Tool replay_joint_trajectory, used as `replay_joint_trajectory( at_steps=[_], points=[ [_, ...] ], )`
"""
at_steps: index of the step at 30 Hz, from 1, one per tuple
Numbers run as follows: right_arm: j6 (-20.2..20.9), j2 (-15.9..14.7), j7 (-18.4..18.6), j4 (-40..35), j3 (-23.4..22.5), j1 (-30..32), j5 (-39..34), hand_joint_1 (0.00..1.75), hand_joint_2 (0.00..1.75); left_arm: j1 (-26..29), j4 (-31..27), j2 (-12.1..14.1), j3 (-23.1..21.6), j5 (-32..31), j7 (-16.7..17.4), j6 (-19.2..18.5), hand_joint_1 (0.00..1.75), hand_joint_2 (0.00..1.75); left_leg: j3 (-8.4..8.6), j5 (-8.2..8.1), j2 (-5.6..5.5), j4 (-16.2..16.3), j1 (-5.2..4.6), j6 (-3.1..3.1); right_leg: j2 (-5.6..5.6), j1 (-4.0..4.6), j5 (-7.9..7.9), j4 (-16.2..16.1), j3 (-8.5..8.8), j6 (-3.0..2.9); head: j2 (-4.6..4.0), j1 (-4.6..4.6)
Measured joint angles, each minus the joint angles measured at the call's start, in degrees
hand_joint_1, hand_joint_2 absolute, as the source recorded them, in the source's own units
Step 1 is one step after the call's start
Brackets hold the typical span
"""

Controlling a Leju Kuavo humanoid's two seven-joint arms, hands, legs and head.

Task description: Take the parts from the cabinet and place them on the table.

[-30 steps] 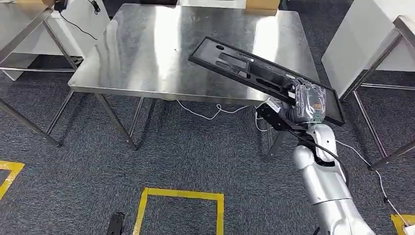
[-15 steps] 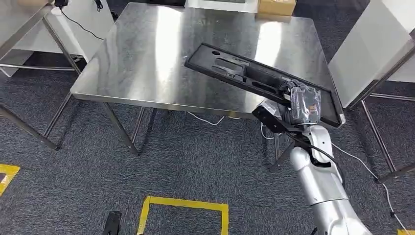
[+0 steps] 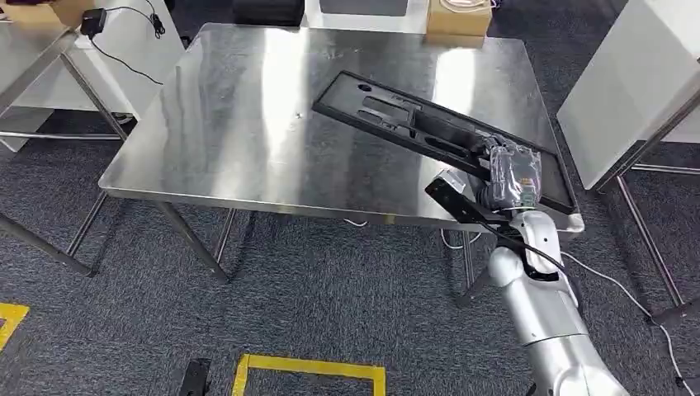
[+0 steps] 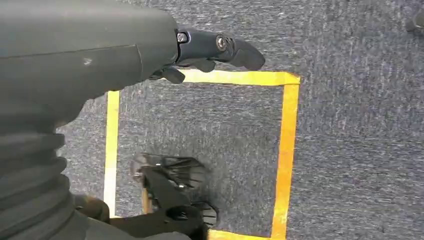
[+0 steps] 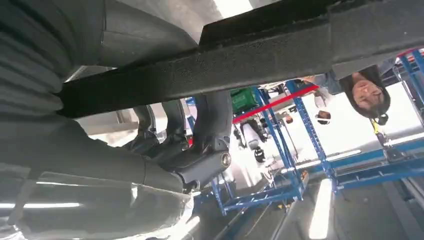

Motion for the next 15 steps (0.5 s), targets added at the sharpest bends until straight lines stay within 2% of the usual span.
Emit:
replay_joint_trajectory(
  at_steps=[1,2,3,4,5,6,7,8,9,10,11,13,14,15],
  points=[
    [0.0,0.0,0.0,0.0,0.0,0.0,0.0,1.75,1.75,0.0,0.0,0.1,0.0,0.0,0.0,0.0,0.0,1.75,0.63,2.25,0.08,-3.5,0.15,0.07,0.08,-0.03,-0.68,0.0,0.82,0.18,0.0,0.02],
    [0.0,0.0,0.0,0.0,0.0,0.0,0.0,1.75,1.75,0.0,0.0,0.2,0.0,0.0,0.0,0.0,0.0,1.75,1.92,6.23,0.09,-8.6,0.17,0.32,0.12,-0.03,-1.4,0.1,1.75,0.41,0.0,0.0],
    [0.0,0.1,0.0,0.0,0.0,0.1,0.0,1.75,1.75,0.1,0.0,0.2,0.1,0.0,0.0,0.0,0.0,1.75,3.02,10.99,0.07,-13.1,0.14,0.77,0.13,-0.02,-2.0,-0.1,2.19,0.65,0.0,0.02],
    [0.0,0.1,0.0,0.1,0.0,0.0,0.0,1.75,1.75,0.2,0.0,0.3,0.1,0.0,0.0,0.0,0.0,1.75,2.95,14.41,0.06,-16.4,-0.2,1.34,0.32,0.44,-2.57,0.4,2.92,1.04,0.0,0.07],
    [0.0,0.2,0.0,0.1,0.0,0.1,0.0,1.75,1.75,0.1,0.0,0.3,0.2,0.0,0.0,0.0,0.0,1.75,3.23,13.23,0.14,-15.8,-0.29,1.79,0.54,0.48,-3.02,0.0,2.87,1.55,0.0,0.11],
    [0.0,0.2,0.0,0.1,0.0,0.0,0.0,1.75,1.75,0.1,0.0,0.3,0.2,0.0,0.0,0.0,0.0,1.75,3.78,13.41,0.02,-16.0,-0.53,2.11,0.53,0.54,-3.41,-0.3,3.03,1.94,0.0,0.09],
    [0.0,0.2,0.1,0.1,0.0,0.0,0.0,1.75,1.75,0.1,0.0,0.3,0.2,0.0,0.0,0.0,0.0,1.75,3.94,13.2,0.0,-16.6,-0.54,2.59,0.51,0.79,-2.96,0.5,3.49,2.28,0.0,-0.02],
    [0.0,0.2,0.1,0.0,0.0,-0.2,0.1,1.75,1.75,0.0,0.0,0.2,0.2,0.0,0.0,0.0,0.0,1.75,4.89,13.25,0.07,-16.7,-0.6,3.18,0.53,1.05,-3.18,0.1,3.93,2.6,0.0,0.04],
    [0.0,0.1,0.1,0.0,0.1,-0.2,0.1,1.75,1.75,0.0,0.0,0.2,0.2,0.0,-0.1,0.0,0.0,1.75,5.77,13.32,0.06,-17.0,-0.4,3.58,0.33,0.75,-4.15,1.2,2.91,2.86,0.0,0.22],
    [0.0,0.0,0.1,0.0,0.1,-0.4,0.1,1.75,1.75,-0.1,0.0,0.2,0.2,0.0,-0.1,0.0,0.0,1.75,6.08,13.07,-0.06,-17.0,-0.45,3.91,0.21,0.71,-4.57,4.0,1.75,2.8,0.0,0.24],
    [0.0,0.0,0.1,0.0,0.1,-0.4,0.1,1.75,1.75,-0.3,0.0,0.2,0.3,0.0,-0.1,0.0,0.0,1.75,6.23,12.76,-0.08,-17.0,-0.47,4.25,0.17,0.53,-5.42,9.2,-1.23,2.67,0.0,0.24],
    [0.0,-0.1,0.1,0.0,0.1,0.0,0.2,1.75,1.75,-0.3,0.0,0.2,0.3,0.0,-0.1,0.0,0.0,1.75,6.69,11.96,-0.31,-17.0,-0.48,4.28,0.17,0.45,-8.5,17.6,-7.29,2.43,0.0,0.28],
    [0.0,-0.1,0.1,0.1,0.1,0.2,0.2,1.75,1.75,-0.2,0.0,0.2,0.3,0.0,-0.1,-0.1,0.0,1.75,7.17,11.52,-0.47,-17.0,-0.49,4.22,0.16,0.43,-9.22,19.4,-9.14,2.61,0.0,0.24],
    [0.0,-0.1,0.1,0.1,0.1,0.4,0.2,1.75,1.75,0.0,0.0,0.2,0.3,0.0,-0.1,-0.1,0.0,1.75,7.74,11.12,-0.66,-17.0,-0.49,4.08,0.16,0.42,-8.69,18.6,-9.68,2.97,-0.02,0.26]
  ],
)
